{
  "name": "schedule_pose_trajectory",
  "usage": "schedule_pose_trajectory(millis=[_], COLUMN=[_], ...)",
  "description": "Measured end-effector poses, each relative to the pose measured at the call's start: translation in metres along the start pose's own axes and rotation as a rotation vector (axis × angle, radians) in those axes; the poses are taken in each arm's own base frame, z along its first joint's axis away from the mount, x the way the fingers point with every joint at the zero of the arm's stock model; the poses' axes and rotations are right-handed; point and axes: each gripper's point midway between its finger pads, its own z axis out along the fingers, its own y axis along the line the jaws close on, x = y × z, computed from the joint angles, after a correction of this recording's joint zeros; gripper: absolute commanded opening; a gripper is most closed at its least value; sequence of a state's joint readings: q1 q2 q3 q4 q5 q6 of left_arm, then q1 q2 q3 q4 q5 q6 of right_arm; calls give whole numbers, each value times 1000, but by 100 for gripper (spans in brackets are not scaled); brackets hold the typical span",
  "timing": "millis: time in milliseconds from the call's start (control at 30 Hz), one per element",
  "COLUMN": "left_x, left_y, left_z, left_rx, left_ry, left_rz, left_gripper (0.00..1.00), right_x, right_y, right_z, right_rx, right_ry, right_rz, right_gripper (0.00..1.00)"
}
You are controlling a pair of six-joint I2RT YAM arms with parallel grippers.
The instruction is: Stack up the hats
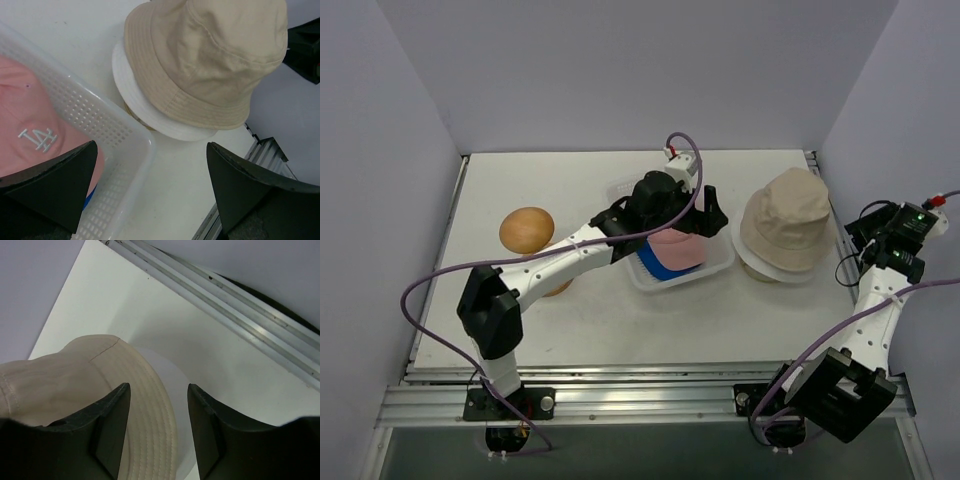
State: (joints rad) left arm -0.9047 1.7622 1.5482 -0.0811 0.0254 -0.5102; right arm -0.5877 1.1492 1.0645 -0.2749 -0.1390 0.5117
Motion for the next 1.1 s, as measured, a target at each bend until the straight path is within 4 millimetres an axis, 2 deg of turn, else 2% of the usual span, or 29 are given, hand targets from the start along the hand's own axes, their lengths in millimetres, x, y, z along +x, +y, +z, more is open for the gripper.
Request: schedule_pose_trajectory(millis=[133,267,300,333,533,667,933,1100], left_x=[-11,-15,-14,-12,-2,8,19,22], left_y=[-10,-14,-13,-12,4,13,12,9], left_z=[19,32,35,38,56,67,83,91], left_rx=[52,96,102,110,154,160,182,208], left_ry=[2,17,24,33,74,106,137,136], left_rz=[-24,-56,-67,-84,-196,-256,-299,-348], left_gripper=[100,100,94,92,89,89,90,90], right_x=[13,30,33,35,52,56,59,57], right_y=[-9,-3,0,3,6,3,-7,-9], right_z=[5,9,9,9,14,17,22,22], right_rx=[-66,-134,-154,-175,-239,-255,-276,-290], right_ry=[41,95,103,109,133,133,125,116], right_rz=[96,139,146,154,188,202,221,240], right_gripper=[43,43,43,43,44,46,51,50])
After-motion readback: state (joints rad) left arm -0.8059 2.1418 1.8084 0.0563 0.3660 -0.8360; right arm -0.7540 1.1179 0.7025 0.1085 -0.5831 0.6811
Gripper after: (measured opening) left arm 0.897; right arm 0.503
